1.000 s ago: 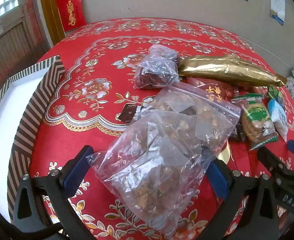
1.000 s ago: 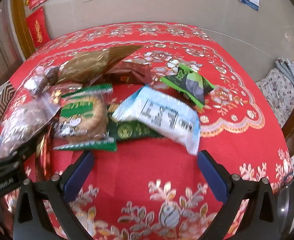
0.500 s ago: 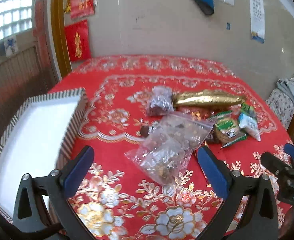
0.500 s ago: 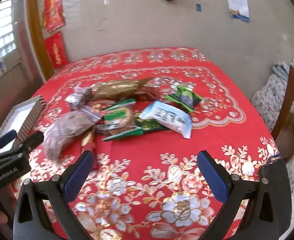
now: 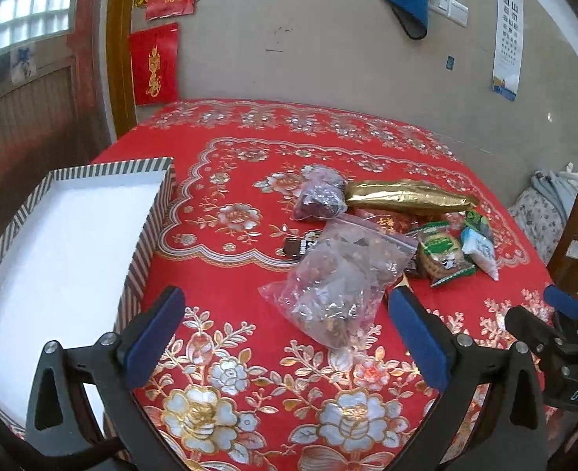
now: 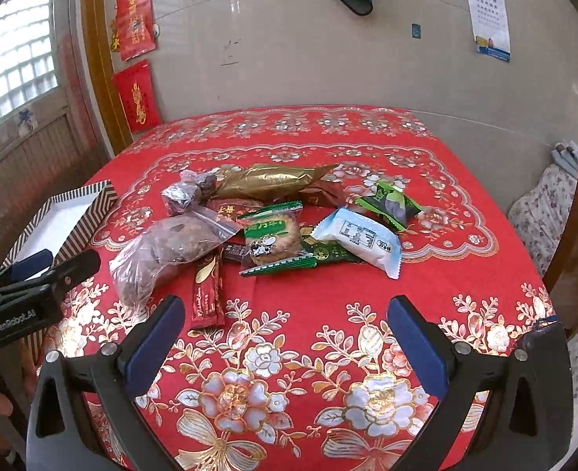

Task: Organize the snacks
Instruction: 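Move both tools over the snack pile toward the clear zip bag of nuts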

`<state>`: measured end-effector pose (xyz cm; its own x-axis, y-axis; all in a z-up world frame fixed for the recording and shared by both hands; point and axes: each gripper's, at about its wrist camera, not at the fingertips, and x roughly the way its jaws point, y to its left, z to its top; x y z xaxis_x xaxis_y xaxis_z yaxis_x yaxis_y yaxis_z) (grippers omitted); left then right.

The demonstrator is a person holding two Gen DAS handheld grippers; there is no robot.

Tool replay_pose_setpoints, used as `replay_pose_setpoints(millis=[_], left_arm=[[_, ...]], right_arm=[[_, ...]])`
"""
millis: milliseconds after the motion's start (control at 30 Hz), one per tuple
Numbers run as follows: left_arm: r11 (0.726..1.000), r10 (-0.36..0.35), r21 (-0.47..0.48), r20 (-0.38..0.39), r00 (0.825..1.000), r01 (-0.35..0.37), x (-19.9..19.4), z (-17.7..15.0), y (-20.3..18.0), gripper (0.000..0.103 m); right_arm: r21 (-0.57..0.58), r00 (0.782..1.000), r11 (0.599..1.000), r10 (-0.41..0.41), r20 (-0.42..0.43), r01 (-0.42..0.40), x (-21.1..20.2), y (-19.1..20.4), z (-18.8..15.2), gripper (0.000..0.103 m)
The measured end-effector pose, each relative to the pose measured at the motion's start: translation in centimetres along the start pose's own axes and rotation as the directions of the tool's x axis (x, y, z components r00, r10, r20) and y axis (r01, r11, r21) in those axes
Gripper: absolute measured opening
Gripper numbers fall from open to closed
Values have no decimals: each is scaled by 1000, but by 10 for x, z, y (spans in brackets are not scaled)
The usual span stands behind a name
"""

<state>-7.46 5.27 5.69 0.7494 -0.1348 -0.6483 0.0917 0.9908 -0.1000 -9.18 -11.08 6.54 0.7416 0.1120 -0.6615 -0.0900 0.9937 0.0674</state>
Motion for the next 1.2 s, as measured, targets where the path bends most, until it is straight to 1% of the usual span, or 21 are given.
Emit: replay_pose_setpoints(millis=[400, 500, 567, 667, 733, 1200], left_arm=[[1000, 10, -5, -39, 999, -10, 9, -3, 1, 103], [1000, -3, -4, -46, 999, 3, 11, -4, 1, 103], [1000, -27, -4, -41, 999, 27, 13, -4, 1, 103], [999, -20, 36, -56, 998, 22, 17, -3, -4, 103], [998, -33, 61, -59, 998, 36, 19, -2, -8, 103], [990, -16, 136, -84, 996, 27, 34, 2, -24, 103]], right_arm=[[3, 1000, 1000, 9, -6, -9, 1, 2, -1, 103], [6, 1000, 1000, 15, -18, -15, 3, 2, -1, 103], [2, 1000, 1000, 14, -20, -14, 4, 2, -1, 103], [-3, 999, 1000, 12, -31, -13, 6, 2, -1, 103], [-6, 999, 1000, 13, -34, -13, 7, 3, -1, 103], [-5, 999, 1000, 19, -47, -19, 11, -1, -1, 103]])
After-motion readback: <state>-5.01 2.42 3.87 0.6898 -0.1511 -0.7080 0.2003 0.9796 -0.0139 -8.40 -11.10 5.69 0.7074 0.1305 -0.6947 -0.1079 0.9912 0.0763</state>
